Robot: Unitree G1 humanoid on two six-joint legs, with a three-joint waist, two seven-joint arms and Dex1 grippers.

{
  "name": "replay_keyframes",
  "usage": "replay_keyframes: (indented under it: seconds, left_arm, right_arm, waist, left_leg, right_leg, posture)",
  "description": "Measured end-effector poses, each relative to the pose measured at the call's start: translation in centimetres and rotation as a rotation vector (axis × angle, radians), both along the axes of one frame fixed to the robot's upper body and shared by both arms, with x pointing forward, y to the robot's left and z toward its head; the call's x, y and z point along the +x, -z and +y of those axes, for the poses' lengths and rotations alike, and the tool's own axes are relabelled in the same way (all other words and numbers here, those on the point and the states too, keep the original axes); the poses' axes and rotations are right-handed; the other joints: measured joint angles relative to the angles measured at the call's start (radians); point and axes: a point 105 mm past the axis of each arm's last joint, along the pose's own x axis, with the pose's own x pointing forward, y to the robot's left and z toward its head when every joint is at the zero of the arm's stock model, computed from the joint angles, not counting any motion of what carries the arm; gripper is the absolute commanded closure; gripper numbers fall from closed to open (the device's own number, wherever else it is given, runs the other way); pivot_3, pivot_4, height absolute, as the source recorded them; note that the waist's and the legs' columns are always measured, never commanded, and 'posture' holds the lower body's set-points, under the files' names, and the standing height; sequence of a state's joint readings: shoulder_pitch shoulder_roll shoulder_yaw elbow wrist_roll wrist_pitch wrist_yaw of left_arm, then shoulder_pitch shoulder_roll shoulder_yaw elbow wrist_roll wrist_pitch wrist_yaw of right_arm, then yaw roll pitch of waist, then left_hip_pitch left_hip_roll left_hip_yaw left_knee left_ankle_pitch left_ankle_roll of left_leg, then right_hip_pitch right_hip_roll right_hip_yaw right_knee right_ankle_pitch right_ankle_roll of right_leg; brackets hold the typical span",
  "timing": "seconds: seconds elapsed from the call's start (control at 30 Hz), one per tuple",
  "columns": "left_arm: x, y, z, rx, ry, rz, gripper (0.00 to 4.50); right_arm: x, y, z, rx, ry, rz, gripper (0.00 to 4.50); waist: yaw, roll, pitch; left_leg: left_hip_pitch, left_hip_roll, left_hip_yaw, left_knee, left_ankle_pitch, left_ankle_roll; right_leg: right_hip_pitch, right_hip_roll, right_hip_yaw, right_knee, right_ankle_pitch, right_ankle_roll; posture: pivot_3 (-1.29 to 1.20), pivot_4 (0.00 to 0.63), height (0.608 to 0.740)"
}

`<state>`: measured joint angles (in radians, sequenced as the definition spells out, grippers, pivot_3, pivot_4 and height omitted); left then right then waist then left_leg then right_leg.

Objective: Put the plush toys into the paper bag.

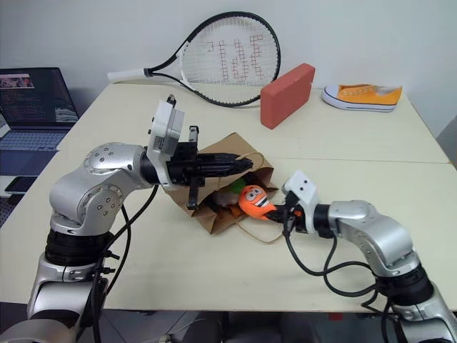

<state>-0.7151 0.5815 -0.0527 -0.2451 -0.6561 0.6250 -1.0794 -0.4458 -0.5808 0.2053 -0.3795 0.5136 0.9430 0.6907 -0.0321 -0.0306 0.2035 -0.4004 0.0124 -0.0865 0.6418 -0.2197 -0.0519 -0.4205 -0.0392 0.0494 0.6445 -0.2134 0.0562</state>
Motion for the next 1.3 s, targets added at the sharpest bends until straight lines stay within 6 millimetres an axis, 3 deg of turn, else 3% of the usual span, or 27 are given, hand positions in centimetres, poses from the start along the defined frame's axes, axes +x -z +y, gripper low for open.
replay_keyframes:
  seconds: [0.13,0.27,0.53,0.7,0.87,1.13,1.3]
  left_arm:
    - [-0.4,0.0,-0.1,0.005,0.011,-0.006,4.5]
    - [-0.7,0.4,-0.3,0.014,0.023,0.004,4.5]
    - [-1.0,0.8,-0.6,0.022,0.039,0.024,4.5]
    - [-1.1,0.7,-0.7,0.021,0.046,0.022,4.5]
    - [-1.2,0.7,-0.7,0.017,0.053,0.026,4.5]
    - [-1.1,0.7,-0.7,0.011,0.048,0.029,4.5]
    - [-0.7,0.7,-0.6,-0.001,0.033,0.04,4.5]
  right_arm:
    - [0.9,0.5,1.2,0.046,0.045,0.048,4.48]
    - [2.1,-0.5,2.7,0.144,0.094,0.074,4.48]
    - [4.5,-1.1,3.4,0.258,0.239,0.134,4.48]
    - [5.6,-0.5,3.5,0.248,0.293,0.14,4.48]
    - [6.0,-0.3,4.9,0.294,0.317,0.154,2.87]
    - [6.3,-1.2,4.7,0.302,0.336,0.087,0.03]
    - [5.8,-1.8,4.2,0.28,0.313,0.037,0.03]
  waist:
    - [-0.001,0.0,0.0]
    - [-0.002,0.0,0.0]
    - [-0.003,0.0,0.0]
    - [-0.004,0.0,0.0]
    - [-0.009,0.001,0.0]
    - [-0.01,0.001,0.0]
    - [-0.01,0.001,0.0]
  left_leg:
    - [0.0,0.0,-0.001,0.0,0.0,0.0]
    - [0.0,0.0,-0.001,0.0,0.0,0.0]
    - [0.0,0.0,-0.002,-0.002,0.0,0.0]
    - [0.0,0.0,-0.002,-0.002,0.0,0.0]
    - [0.001,0.0,-0.002,-0.004,0.0,0.0]
    - [0.001,0.0,-0.002,-0.006,0.0,0.0]
    - [0.001,0.0,-0.003,-0.006,0.0,0.0]
  right_leg:
    - [0.0,0.0,-0.001,0.001,0.0,0.0]
    - [0.0,0.0,-0.001,0.001,0.001,0.001]
    - [0.0,0.0,-0.001,0.001,0.003,0.005]
    - [-0.001,0.0,-0.002,0.001,0.003,0.005]
    - [-0.001,0.001,-0.002,0.001,0.003,0.005]
    - [-0.001,0.001,-0.002,0.001,0.003,0.005]
    - [-0.001,0.001,-0.002,0.0,0.003,0.005]
  posture:
    - [0.0,0.15,0.74]
    - [0.0,0.15,0.74]
    - [0.0,0.15,0.74]
    - [0.0,0.15,0.74]
    - [0.0,0.15,0.74]
    - [0.0,0.15,0.74]
    - [0.0,0.15,0.74]
